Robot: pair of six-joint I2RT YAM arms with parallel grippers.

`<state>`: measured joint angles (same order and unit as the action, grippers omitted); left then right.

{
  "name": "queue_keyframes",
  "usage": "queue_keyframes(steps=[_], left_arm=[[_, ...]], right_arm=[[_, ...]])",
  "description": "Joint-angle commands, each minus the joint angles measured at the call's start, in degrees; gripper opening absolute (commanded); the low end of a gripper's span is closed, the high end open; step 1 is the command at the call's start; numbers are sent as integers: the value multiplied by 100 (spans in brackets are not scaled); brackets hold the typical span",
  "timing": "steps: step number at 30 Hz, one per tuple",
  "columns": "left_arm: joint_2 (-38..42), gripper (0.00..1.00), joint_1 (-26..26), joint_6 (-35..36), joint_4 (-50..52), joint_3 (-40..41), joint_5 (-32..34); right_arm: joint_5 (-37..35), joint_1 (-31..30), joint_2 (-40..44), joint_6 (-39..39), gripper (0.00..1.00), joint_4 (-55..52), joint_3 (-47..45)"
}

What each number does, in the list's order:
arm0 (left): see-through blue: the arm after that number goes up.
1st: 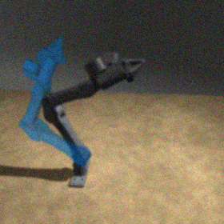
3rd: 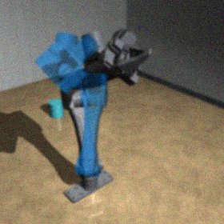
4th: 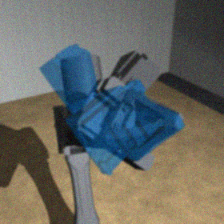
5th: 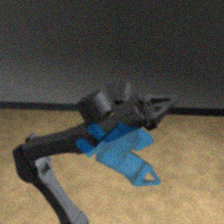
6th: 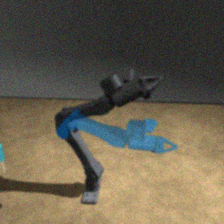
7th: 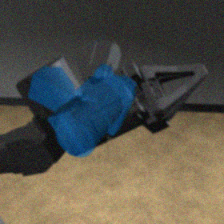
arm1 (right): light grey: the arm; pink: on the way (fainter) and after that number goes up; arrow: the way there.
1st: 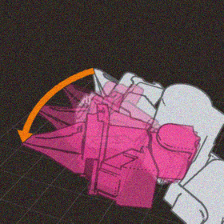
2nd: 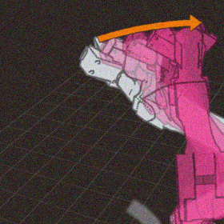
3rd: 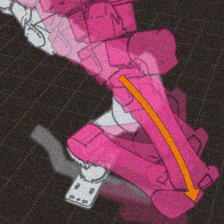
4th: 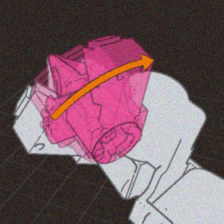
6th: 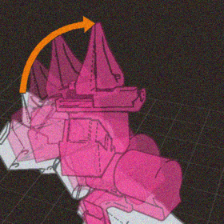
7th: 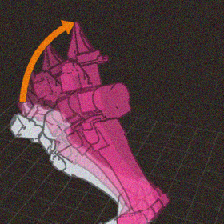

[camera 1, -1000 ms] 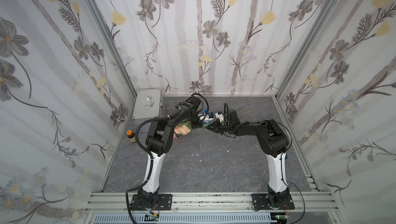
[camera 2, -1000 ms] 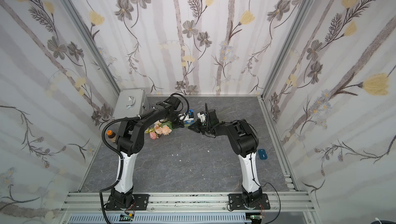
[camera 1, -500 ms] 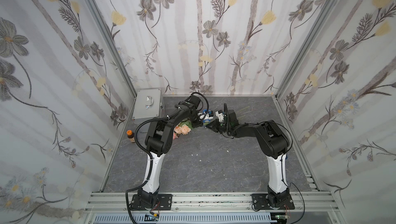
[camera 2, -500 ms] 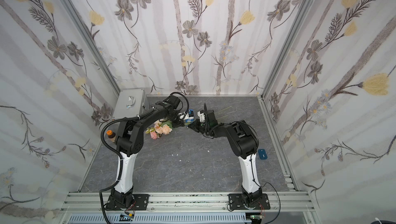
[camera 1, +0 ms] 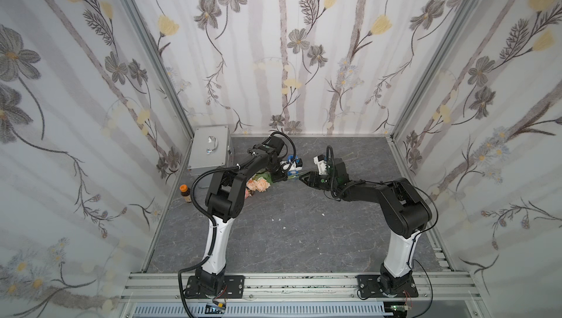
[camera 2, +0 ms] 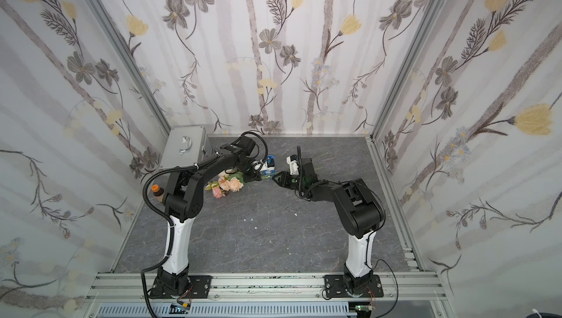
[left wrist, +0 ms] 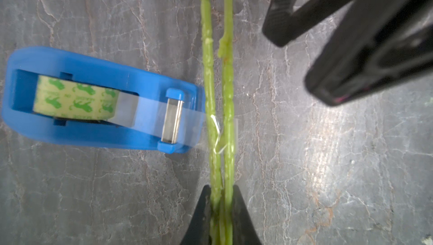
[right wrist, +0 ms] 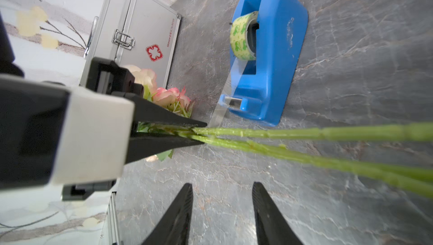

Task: Wrap bouquets with tape
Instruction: Wrap the tape around the bouquet.

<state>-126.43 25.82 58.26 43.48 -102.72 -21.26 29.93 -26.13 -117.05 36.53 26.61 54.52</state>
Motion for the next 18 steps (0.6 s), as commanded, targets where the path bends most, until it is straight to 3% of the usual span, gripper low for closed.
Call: queue_keyframes(steps=[1, 7, 12, 14, 17, 18], left_arm=[[66, 0, -6, 178, 176, 32, -149], [81, 0, -6, 203, 107, 24, -137], [40, 0, -7, 186, 81, 7, -157], [22, 0, -7, 184, 77, -2, -145], [22, 0, -7, 186, 100, -7, -145], [22, 0, -11, 179, 103, -16, -158]], right_arm=[[71, 82, 396, -973, 44, 46, -315], [-150, 413, 1269, -3047, 46, -316, -446], [222, 775, 1047, -4461, 46, -1424, 388], [314, 902, 863, -4474, 47, -1214, 564], [259, 956, 581, -4546, 47, -2003, 1509], [204, 996, 493, -4193, 48, -2015, 1702]])
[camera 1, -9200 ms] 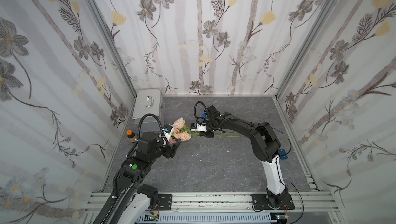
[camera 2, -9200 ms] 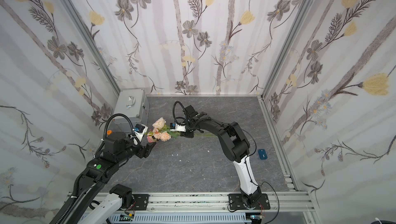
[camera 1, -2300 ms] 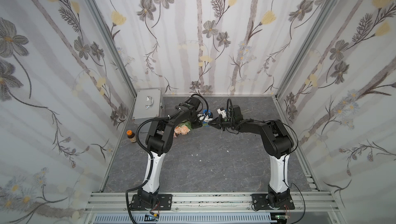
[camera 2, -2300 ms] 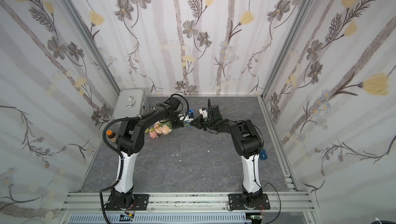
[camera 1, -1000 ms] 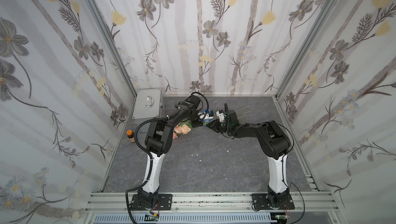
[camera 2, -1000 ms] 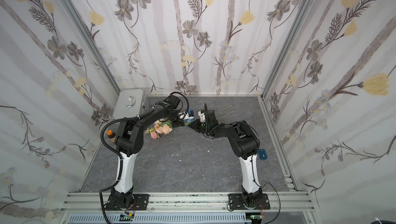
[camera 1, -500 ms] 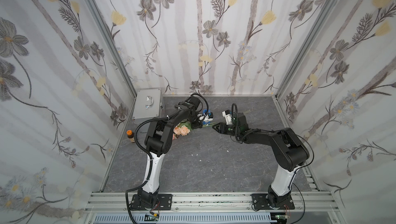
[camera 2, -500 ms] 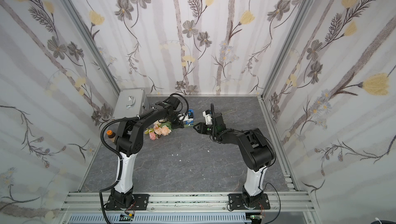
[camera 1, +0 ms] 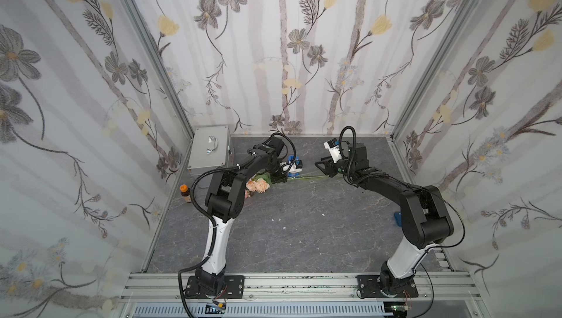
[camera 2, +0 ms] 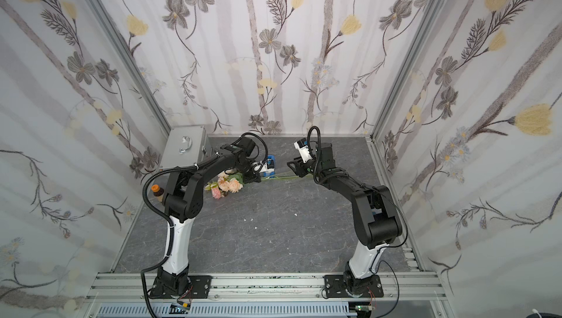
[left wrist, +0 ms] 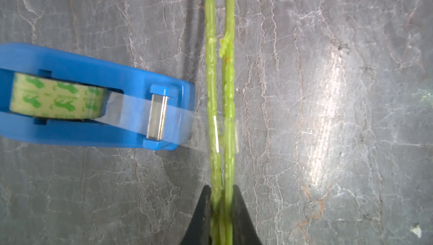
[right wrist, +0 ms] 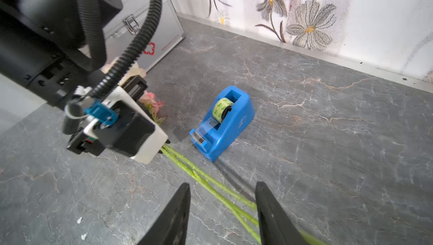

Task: Wrap bouquets with tape
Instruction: Wrap the tape around the bouquet.

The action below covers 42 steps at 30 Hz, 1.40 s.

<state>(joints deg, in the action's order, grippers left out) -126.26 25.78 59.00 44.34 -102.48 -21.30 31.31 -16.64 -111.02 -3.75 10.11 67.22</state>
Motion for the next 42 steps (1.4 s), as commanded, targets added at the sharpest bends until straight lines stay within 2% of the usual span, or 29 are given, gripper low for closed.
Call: queue_keyframes(steps=[1, 3, 4, 6, 9, 10, 13, 17, 20, 23, 28, 31, 36, 42], left_arm=[[-6, 0, -12, 98, 24, -61, -170], [-54, 0, -7, 73, 83, -153, -204], [-65, 0, -7, 76, 126, -173, -207], [-57, 0, -13, 75, 172, -172, -226], [-48, 0, -12, 100, 198, -142, -246], [-48, 0, -12, 104, 208, -142, -254], [-48, 0, -12, 111, 220, -150, -287], [-14, 0, -30, 119, 262, -154, -299], [-4, 0, -35, 117, 299, -160, -314], [-4, 0, -42, 115, 346, -188, -341], [-45, 0, -35, 72, 408, -280, -471], [-57, 0, -36, 81, 485, -308, -519], [-114, 0, -38, 83, 638, -361, -586], [-122, 0, -39, 79, 673, -331, -657]], right_arm=[[323, 120, -197, 304, 48, -298, 551], [832, 205, -239, 1214, 47, 111, 407], [831, 193, -158, 1527, 46, 338, 223], [633, 38, 140, 1372, 46, 709, -300], [-233, -317, 640, -503, 48, 817, -992], [-595, -405, 775, -871, 51, 1136, -1265], [-591, -422, 997, -1220, 56, 2178, -1791], [-725, -698, 1056, -2158, 57, 1971, -1670], [-486, -923, 1237, -3768, 57, 1658, -1823], [-552, -999, 1469, -4716, 55, 1507, -2125], [-457, -1067, 1454, -6177, 44, 1093, -2373], [-521, -1251, 1054, -6467, 43, 819, -2038], [-907, -1508, 340, -6449, 43, 1186, -1492], [-1312, -1540, -352, -6336, 42, 1674, -1025]])
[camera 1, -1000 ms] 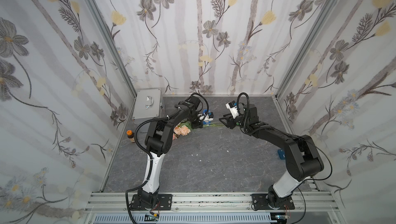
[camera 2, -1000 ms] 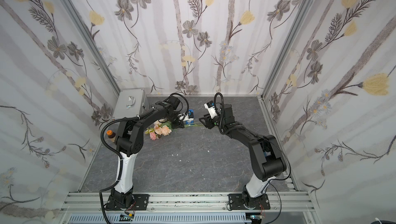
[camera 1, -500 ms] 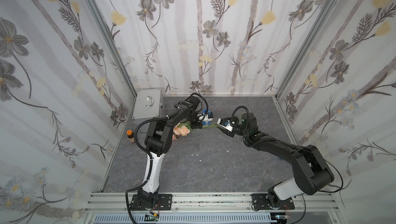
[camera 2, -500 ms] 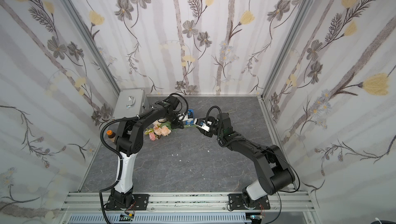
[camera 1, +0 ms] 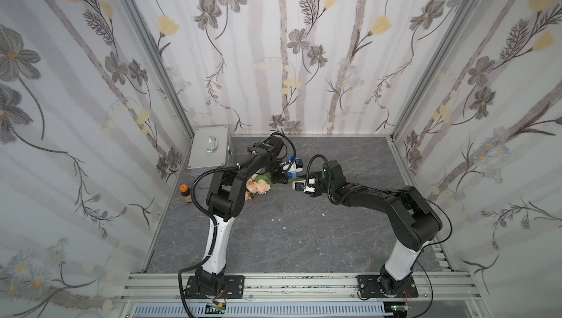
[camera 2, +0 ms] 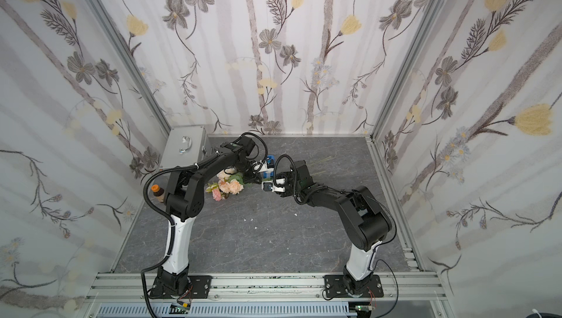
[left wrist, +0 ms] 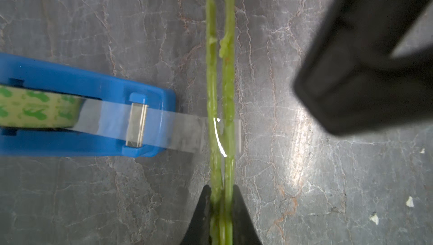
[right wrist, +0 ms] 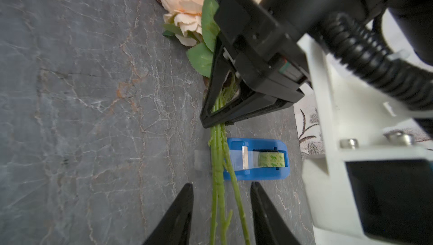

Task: Wrap bouquets with tape
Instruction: Wrap the tape around the bouquet.

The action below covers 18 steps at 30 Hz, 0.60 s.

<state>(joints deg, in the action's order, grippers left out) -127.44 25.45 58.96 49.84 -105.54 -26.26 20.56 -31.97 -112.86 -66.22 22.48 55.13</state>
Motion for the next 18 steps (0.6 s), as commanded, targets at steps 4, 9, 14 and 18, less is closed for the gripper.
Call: queue_keyframes(steps=[4, 9, 14, 18], left_arm=[[1, 0, -31, 98, 100, 21, -203], [-9, 0, -89, 85, 87, 8, -273], [8, 0, -147, 89, 89, 18, -377], [17, 0, -172, 93, 104, 23, -373]], right_arm=[[-388, -8, -536, -75, 40, 427, 537], [-260, -57, -672, -84, 40, 327, 638], [-78, -79, -621, -58, 40, 284, 513], [58, -115, -440, 34, 39, 379, 230]])
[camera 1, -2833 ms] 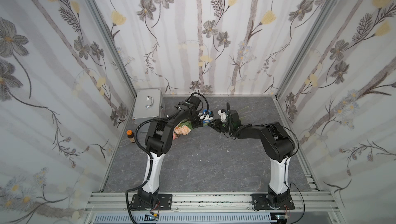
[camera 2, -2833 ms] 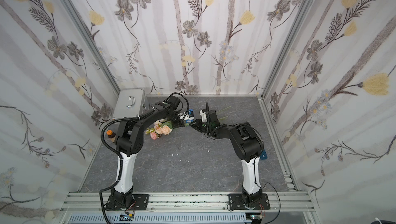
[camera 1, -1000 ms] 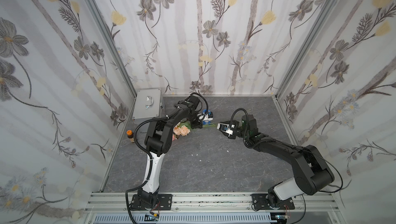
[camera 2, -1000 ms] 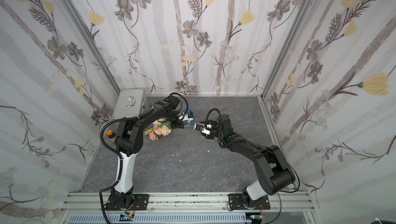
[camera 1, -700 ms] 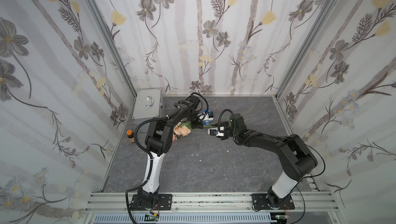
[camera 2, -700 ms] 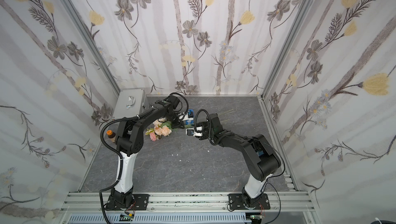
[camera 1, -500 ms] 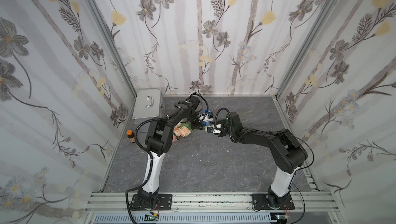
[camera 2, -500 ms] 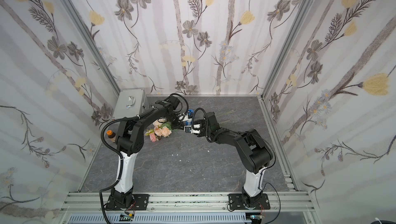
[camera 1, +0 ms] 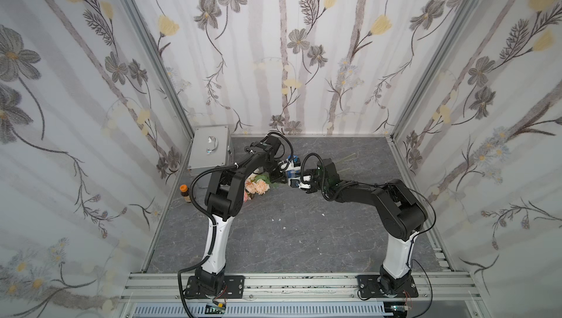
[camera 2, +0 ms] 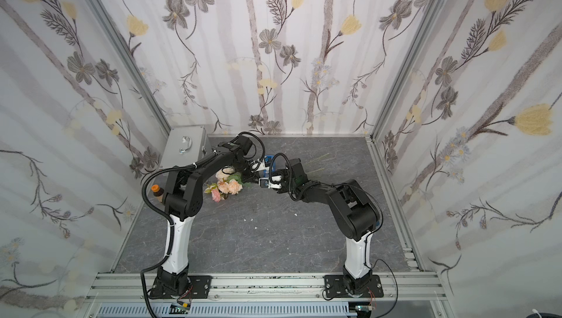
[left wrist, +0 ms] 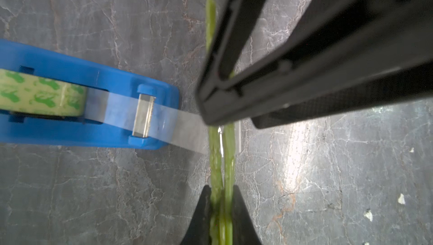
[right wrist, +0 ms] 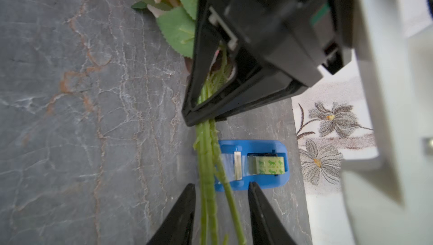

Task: Wrap bouquets with tape
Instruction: Wrap the tape around the bouquet.

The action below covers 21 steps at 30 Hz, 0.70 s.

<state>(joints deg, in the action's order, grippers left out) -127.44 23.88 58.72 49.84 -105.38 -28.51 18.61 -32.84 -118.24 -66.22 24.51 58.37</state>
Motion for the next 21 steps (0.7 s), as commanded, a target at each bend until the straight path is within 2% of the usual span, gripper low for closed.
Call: queue_keyframes(steps=[1, 11, 21], left_arm=[[30, 0, -25, 128, 114, 28, -149], [24, 0, -28, 112, 104, 60, -256], [52, 0, -24, 105, 124, 53, -335]], right_arm=[[257, -31, 99, 23, 40, 161, -136], [152, -126, -198, 82, 40, 211, 327], [80, -119, -366, 83, 38, 110, 328]])
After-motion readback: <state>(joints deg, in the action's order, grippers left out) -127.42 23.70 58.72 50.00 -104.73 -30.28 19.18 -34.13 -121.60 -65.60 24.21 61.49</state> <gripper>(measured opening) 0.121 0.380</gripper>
